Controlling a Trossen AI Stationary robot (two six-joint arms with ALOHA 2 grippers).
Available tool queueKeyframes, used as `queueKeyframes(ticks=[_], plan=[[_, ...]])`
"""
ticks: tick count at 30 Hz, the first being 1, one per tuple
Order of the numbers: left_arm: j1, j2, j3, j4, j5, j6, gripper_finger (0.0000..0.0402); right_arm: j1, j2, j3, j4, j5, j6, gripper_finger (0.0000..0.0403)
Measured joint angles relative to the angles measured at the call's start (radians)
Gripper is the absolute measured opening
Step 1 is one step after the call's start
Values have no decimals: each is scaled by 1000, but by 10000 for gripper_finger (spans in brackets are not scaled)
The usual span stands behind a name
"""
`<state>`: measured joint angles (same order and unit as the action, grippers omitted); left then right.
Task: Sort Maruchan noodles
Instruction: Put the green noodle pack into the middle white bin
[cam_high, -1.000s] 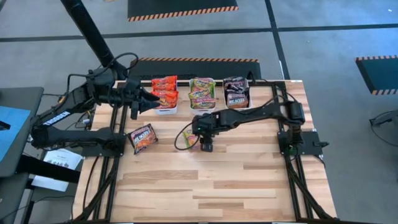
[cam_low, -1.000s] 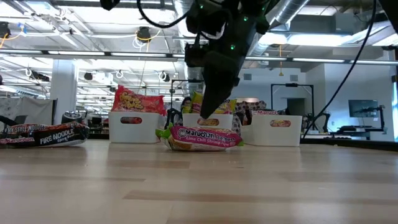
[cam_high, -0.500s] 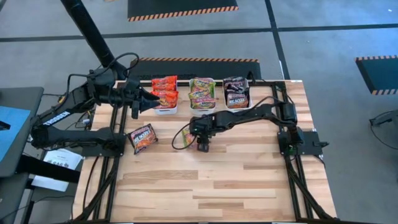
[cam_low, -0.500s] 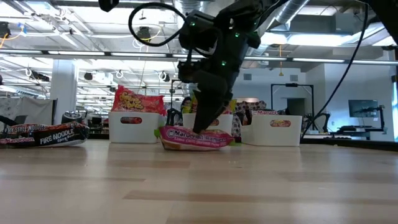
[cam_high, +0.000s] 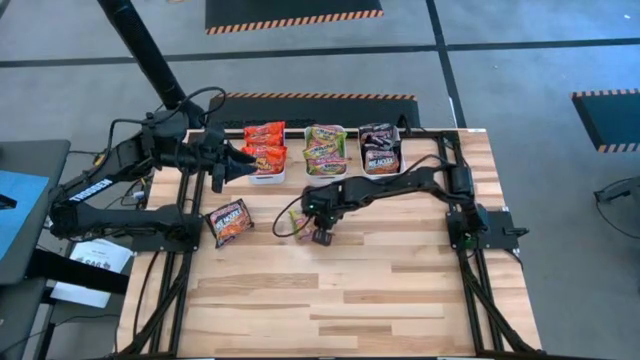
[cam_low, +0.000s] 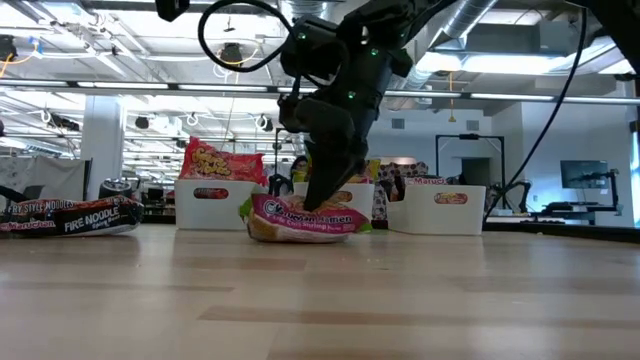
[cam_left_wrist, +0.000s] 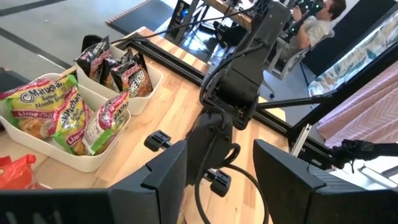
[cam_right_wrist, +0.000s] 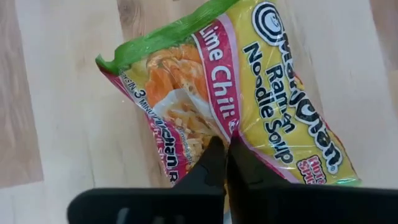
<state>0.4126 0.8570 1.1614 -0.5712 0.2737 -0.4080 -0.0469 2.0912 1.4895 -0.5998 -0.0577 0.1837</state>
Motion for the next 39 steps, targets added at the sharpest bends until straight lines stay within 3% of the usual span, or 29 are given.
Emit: queueKeyframes(ticks=[7, 13, 22, 34, 39], plan=[[0, 0, 0, 0, 0, 0, 174, 13, -30, 144, -173, 54, 2, 4], [0, 0, 0, 0, 0, 1, 174, 45, -71, 272, -372, 230, -5, 3], [0, 0, 0, -21, 0, 11, 174, 47, -103, 417, -504, 522, 10, 3], [0, 0, 0, -22, -46, 51, 174, -92, -90, 395, -555, 526, -1, 4], [0, 0, 0, -22, -53, 64, 174, -158, -86, 391, -536, 452, -36, 4]])
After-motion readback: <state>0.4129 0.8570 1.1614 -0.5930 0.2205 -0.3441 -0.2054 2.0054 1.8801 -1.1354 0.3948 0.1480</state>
